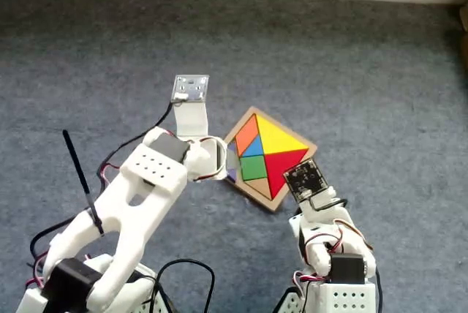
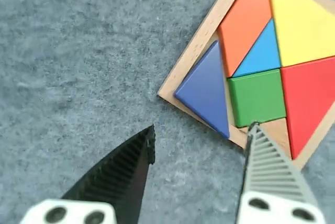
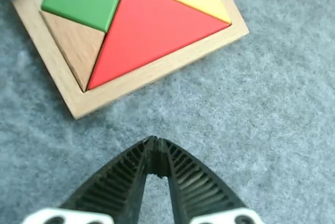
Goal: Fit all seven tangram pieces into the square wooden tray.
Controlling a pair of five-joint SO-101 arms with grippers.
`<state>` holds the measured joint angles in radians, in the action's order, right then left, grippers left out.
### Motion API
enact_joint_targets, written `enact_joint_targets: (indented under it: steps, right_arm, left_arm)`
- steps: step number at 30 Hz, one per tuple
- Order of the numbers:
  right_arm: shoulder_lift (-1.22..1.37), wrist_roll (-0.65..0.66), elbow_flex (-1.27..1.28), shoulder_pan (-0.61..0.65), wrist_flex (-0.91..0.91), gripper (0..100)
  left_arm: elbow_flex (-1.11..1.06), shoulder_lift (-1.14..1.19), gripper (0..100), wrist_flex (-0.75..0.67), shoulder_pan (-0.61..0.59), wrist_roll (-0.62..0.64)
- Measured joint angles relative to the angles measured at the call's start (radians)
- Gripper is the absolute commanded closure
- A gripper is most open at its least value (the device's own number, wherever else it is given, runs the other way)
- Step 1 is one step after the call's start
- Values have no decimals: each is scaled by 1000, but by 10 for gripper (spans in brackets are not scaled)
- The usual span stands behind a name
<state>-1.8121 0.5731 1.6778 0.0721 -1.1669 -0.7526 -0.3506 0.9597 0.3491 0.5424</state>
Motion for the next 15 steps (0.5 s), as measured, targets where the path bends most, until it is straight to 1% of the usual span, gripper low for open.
enact_joint_targets:
  steps: [2, 5, 6, 8, 11, 15]
  right_arm:
    - [0, 0, 0, 0, 0, 993]
    - [0, 0, 0, 0, 0, 993]
    - [0, 0, 0, 0, 0, 993]
    - [0, 0, 0, 0, 0, 993]
    - [0, 0, 0, 0, 0, 993]
    - [0, 0, 0, 0, 0, 993]
  left_arm:
    - [-28, 5, 731, -44, -17, 0]
    - [-28, 49, 777, -100, -63, -2]
    - [-28, 75, 796, -115, -81, -11]
    - [-25, 138, 830, -147, -110, -72]
    - [3, 255, 856, -190, -112, -149]
    - [110, 382, 860, -198, -92, -173]
